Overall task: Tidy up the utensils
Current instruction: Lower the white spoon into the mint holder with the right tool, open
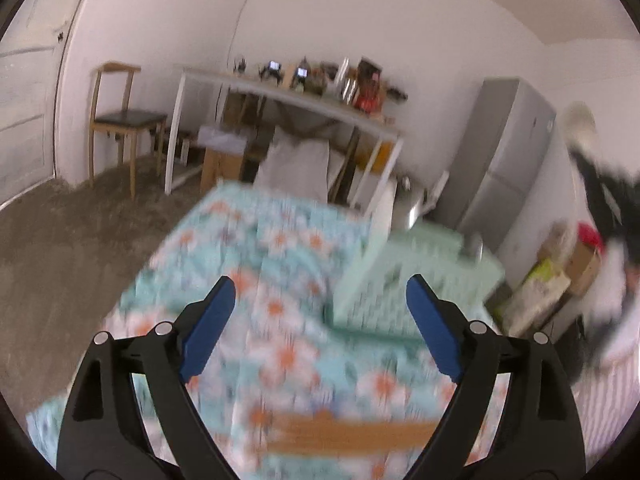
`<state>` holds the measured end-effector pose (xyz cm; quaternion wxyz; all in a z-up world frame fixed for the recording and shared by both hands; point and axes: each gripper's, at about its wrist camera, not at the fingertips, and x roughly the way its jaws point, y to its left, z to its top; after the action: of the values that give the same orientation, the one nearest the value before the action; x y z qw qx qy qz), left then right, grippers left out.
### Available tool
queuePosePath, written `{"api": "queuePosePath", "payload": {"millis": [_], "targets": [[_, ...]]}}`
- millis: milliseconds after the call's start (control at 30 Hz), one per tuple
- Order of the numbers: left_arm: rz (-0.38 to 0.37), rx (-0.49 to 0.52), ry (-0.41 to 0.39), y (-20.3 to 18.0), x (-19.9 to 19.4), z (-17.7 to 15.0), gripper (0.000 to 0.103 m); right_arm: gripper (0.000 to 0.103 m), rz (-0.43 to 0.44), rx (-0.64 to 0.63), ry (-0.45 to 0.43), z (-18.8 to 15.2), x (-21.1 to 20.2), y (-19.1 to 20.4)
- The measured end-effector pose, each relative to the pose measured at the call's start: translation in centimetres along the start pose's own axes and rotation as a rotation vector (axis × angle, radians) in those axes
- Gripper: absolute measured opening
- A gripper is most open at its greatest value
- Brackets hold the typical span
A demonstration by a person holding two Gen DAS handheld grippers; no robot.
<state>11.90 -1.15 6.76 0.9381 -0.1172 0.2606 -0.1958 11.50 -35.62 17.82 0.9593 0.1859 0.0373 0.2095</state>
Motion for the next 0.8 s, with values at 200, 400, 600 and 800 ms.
{"api": "queuePosePath", "payload": {"millis": [200, 400, 600, 800], "targets": [[0.017, -0.026, 0.128, 0.6, 0.3, -5.8, 0.084, 0.005, 0.009, 0.073, -0.009, -1.0, 4.7, -2.7], [0.004, -0.040, 0.184, 1.0, 0.8, -8.1, 0.084, 0.005, -0.074, 0.066, 0.071, -4.4, 7.8, -4.7], [-0.008, -0.032, 0.167, 0.7, 0.5, -7.9, 0.084, 0.007, -0.129, 0.074, 0.156, -7.0, 8.0, -6.1], [-0.012, -0.038, 0.148, 0.6, -0.2, -7.5, 0.084, 0.039, -0.162, 0.070, 0.198, -8.5, 4.9, -5.6]]}}
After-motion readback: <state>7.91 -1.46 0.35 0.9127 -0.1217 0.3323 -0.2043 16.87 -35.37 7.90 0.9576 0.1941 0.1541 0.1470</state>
